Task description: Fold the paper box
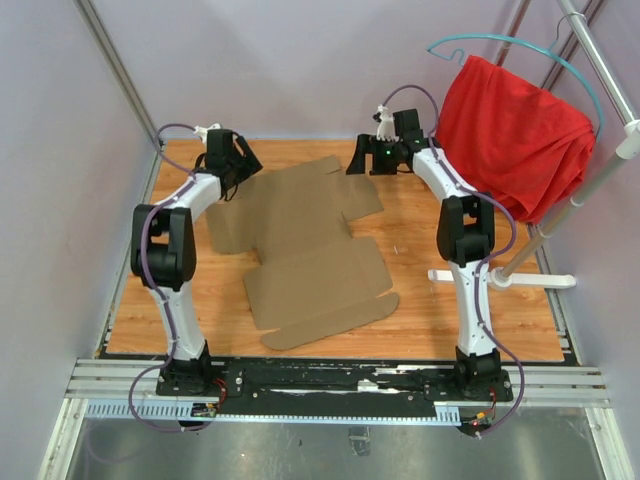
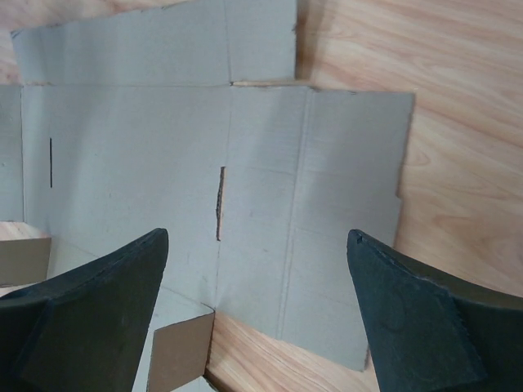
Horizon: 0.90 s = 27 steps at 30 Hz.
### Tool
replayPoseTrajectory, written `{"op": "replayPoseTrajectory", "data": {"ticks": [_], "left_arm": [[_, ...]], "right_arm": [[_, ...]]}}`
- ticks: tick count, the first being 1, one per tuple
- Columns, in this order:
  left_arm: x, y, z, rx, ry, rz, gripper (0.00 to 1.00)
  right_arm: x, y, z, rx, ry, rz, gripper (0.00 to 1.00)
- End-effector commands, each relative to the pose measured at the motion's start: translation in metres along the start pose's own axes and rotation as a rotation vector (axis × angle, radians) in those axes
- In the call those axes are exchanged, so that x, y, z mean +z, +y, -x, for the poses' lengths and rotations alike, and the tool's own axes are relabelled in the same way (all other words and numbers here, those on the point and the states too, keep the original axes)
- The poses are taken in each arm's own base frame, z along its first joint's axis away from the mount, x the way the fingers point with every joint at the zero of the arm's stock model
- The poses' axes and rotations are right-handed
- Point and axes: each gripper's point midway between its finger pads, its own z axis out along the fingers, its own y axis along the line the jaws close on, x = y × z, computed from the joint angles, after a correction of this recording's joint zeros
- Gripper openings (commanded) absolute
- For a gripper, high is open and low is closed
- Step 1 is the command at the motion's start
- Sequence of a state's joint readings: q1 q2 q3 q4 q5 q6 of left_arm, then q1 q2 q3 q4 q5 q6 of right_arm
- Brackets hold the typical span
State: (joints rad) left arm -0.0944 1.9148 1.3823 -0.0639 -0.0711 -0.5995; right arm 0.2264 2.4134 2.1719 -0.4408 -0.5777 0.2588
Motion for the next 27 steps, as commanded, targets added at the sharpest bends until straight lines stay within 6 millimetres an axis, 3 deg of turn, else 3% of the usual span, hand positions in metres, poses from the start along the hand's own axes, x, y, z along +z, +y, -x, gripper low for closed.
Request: {"op": "replayPoseTrajectory", "data": {"ticks": [1, 7, 15, 20, 27], "left_arm": [[0.03, -0.006, 0.032, 0.048, -0.023, 0.005, 0.77], [0.059, 0.018, 0.05, -0.03, -0.02, 0.016, 0.77], [0.089, -0.021, 0.059, -0.033, 0.022, -0.167, 0.75], [0.098, -0.009, 0.044, 0.025, 0.082, -0.132, 0.75], [0.11, -0.03, 0.013, 0.054, 0.176, -0.315, 0.74]], "right_arm": [[-0.012, 0.029, 0.017, -0.09, -0.053, 0.044, 0.91], [0.005, 0.009, -0.017, -0.035, 0.035, 0.015, 0.91], [0.022, 0.008, -0.049, -0.015, 0.103, 0.02, 0.91], [0.018, 0.014, -0.052, -0.022, 0.103, 0.021, 0.91], [0.01, 0.019, -0.058, -0.015, 0.116, 0.024, 0.91]]}}
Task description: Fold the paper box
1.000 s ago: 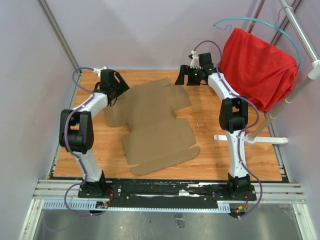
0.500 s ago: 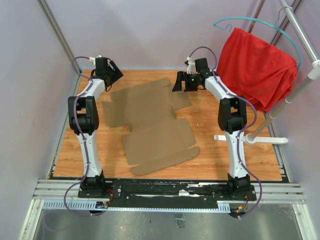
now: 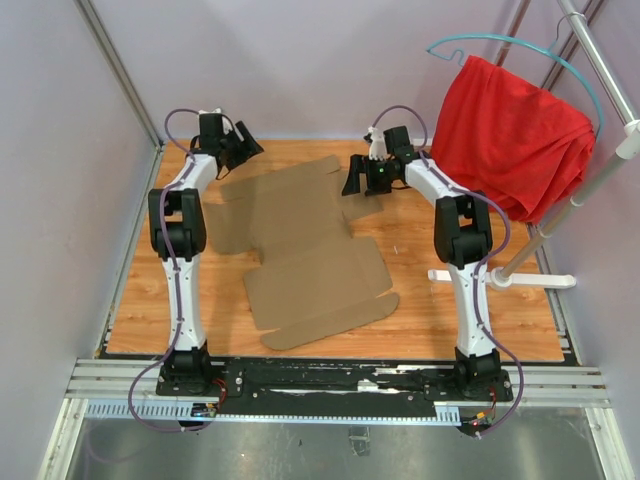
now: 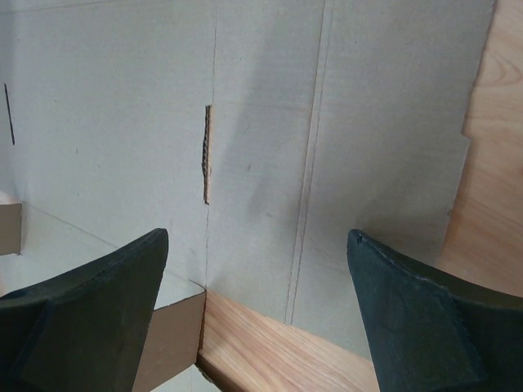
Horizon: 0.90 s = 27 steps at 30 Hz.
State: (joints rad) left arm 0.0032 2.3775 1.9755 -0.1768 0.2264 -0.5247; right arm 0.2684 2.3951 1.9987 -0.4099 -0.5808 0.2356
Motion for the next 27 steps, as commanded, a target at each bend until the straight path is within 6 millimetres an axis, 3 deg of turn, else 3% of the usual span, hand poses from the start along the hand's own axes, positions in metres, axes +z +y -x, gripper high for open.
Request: {"op": "replayPoseTrajectory", "data": {"ticks": [1, 9, 18, 27], "left_arm": [[0.016, -0.011, -0.024, 0.032, 0.088, -0.125, 0.73], [0.026, -0.01, -0.056, 0.076, 0.199, -0.11, 0.72], [0.005, -0.023, -0.081, 0.147, 0.29, -0.151, 0.66], [-0.019, -0.044, -0.092, 0.243, 0.3, -0.161, 0.62]], "right_arm": [[-0.013, 0.017, 0.002, -0.029, -0.01, 0.013, 0.91], [-0.013, 0.015, -0.004, -0.022, 0.003, 0.004, 0.91], [-0.009, 0.016, -0.01, -0.019, 0.017, 0.011, 0.91], [-0.008, 0.018, -0.012, -0.021, 0.021, 0.011, 0.91]]}}
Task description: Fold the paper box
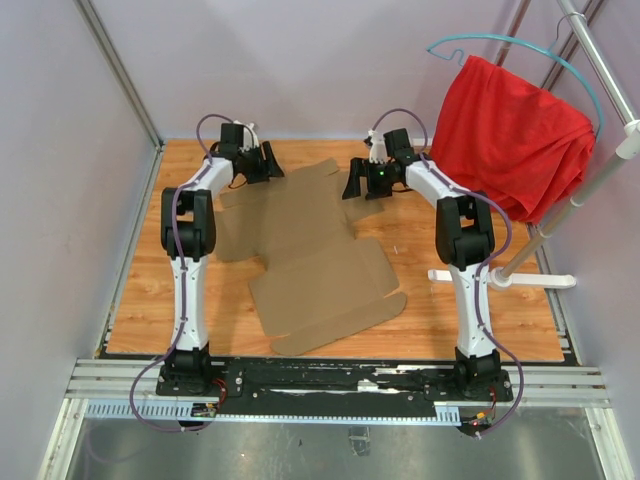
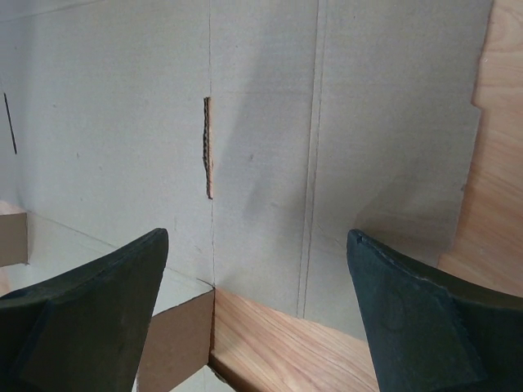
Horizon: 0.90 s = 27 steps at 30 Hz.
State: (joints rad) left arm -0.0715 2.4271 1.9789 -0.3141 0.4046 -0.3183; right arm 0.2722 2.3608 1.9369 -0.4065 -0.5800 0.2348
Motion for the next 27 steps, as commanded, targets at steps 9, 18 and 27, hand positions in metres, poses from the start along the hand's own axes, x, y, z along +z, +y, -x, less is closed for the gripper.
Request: {"op": "replayPoseTrajectory", "data": {"ticks": [9, 18, 27], "left_arm": [[-0.054, -0.006, 0.013, 0.058, -0.068, 0.186, 0.6], [-0.121, 0.02, 0.013, -0.093, -0.243, 0.342, 0.66], [-0.122, 0.068, -0.025, -0.3, -0.177, 0.451, 0.68]], "right_arm": [[-0.006, 0.014, -0.002, -0.03, -0.002, 0.0, 0.91], [-0.014, 0.018, 0.043, -0.069, -0.082, -0.036, 0.91], [-0.021, 0.029, 0.038, -0.095, -0.111, -0.003, 0.91]]}}
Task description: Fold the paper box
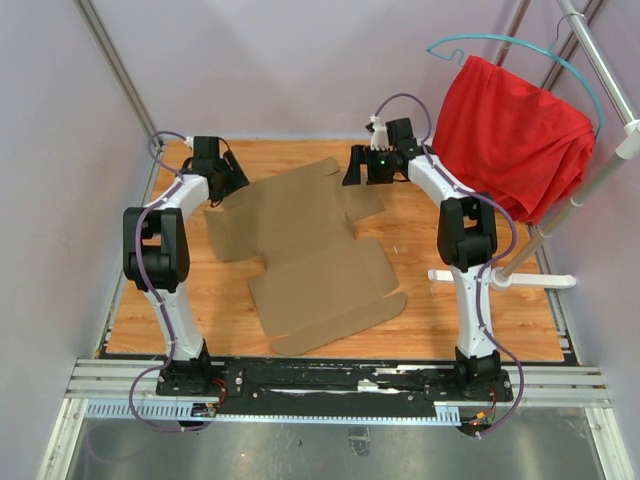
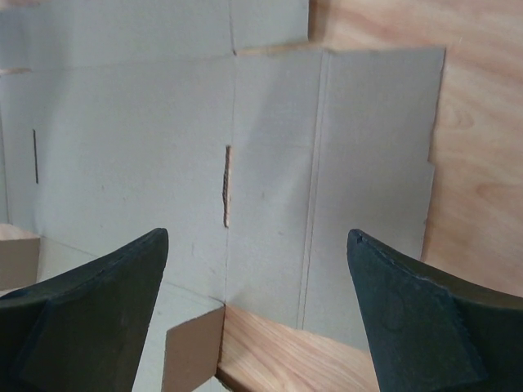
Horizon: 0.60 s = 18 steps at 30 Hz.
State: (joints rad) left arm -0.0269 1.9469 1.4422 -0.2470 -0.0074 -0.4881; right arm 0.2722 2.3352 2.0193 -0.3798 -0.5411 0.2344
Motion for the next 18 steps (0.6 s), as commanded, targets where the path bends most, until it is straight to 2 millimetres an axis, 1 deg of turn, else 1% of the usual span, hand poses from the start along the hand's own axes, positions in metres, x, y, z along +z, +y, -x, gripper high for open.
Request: {"op": "replayPoseTrajectory", "data": {"ticks": [1, 4, 7, 9, 12, 14, 18], "left_arm": [[0.006, 0.028, -0.013, -0.097, 0.03, 0.092, 0.68], [0.001, 0.042, -0.008, -0.106, -0.009, 0.152, 0.69], [-0.002, 0.053, 0.0, -0.137, -0.028, 0.157, 0.7], [0.002, 0.059, 0.001, -0.15, -0.015, 0.156, 0.7], [0.012, 0.07, -0.004, -0.143, 0.007, 0.199, 0.7], [0.016, 0.072, -0.004, -0.143, 0.008, 0.205, 0.7], [0.024, 0.066, -0.001, -0.148, -0.003, 0.174, 0.7]], "right_arm": [[-0.005, 0.017, -0.01, -0.027, 0.01, 0.015, 0.91], [-0.005, 0.017, -0.016, -0.025, 0.018, 0.011, 0.91], [-0.005, 0.018, -0.022, -0.021, 0.028, 0.012, 0.91], [-0.006, 0.019, -0.023, -0.022, 0.027, 0.014, 0.91], [-0.007, 0.021, -0.024, -0.027, 0.023, 0.02, 0.91], [-0.007, 0.021, -0.024, -0.026, 0.024, 0.02, 0.91], [-0.006, 0.02, -0.026, -0.023, 0.028, 0.019, 0.91]]}}
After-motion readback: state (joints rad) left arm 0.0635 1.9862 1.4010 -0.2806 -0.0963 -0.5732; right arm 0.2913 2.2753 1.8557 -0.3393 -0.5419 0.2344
